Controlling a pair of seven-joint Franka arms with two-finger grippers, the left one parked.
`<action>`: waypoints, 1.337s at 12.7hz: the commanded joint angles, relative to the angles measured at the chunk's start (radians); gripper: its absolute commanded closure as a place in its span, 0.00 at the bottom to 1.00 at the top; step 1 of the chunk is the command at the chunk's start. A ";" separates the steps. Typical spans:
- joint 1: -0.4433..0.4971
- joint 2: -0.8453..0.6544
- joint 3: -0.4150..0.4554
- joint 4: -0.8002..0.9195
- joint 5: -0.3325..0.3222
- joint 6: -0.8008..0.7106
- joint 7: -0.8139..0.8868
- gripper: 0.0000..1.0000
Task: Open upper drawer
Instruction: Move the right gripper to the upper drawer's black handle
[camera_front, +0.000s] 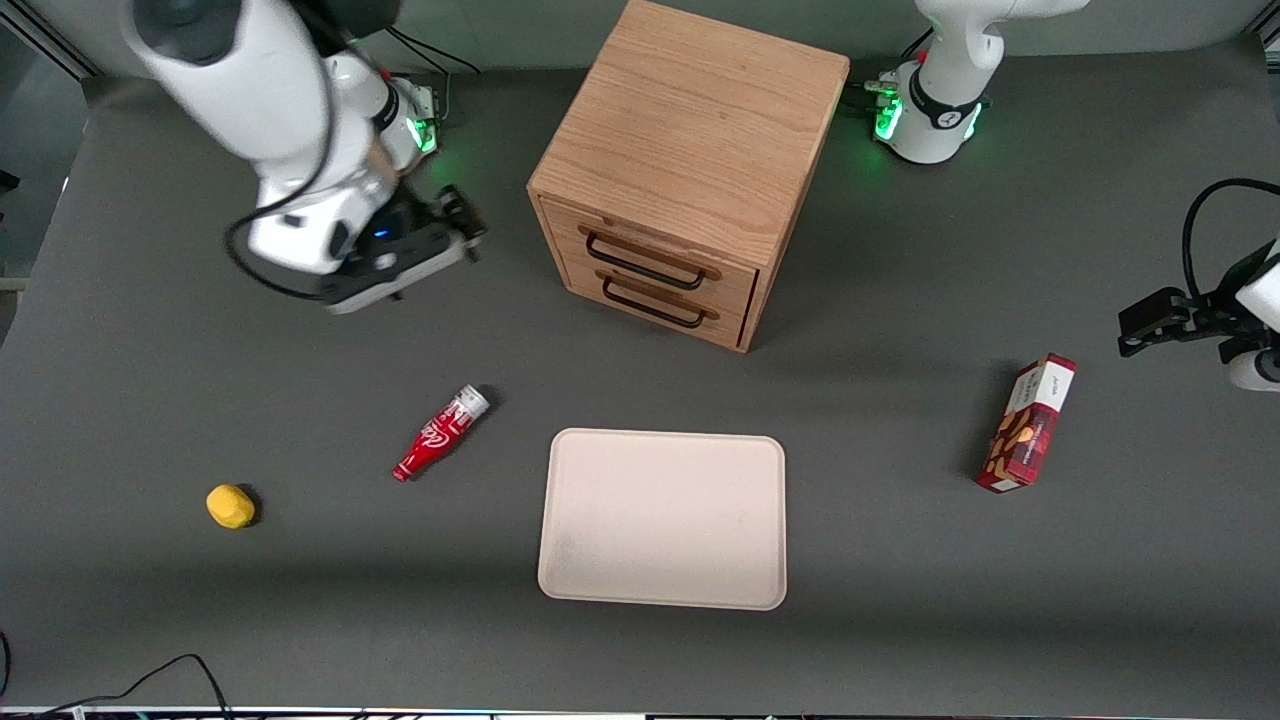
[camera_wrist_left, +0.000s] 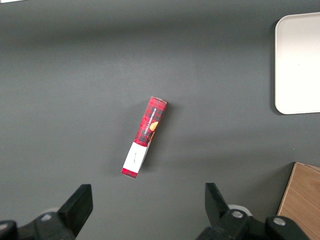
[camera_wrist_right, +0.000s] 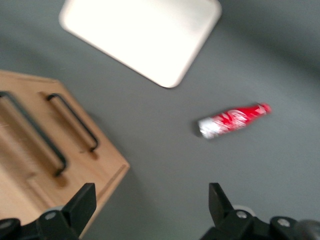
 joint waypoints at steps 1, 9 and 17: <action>0.055 0.118 0.079 0.080 -0.043 0.038 -0.008 0.00; 0.196 0.318 0.092 0.097 -0.141 0.183 -0.019 0.00; 0.212 0.361 0.090 0.054 -0.198 0.216 -0.025 0.00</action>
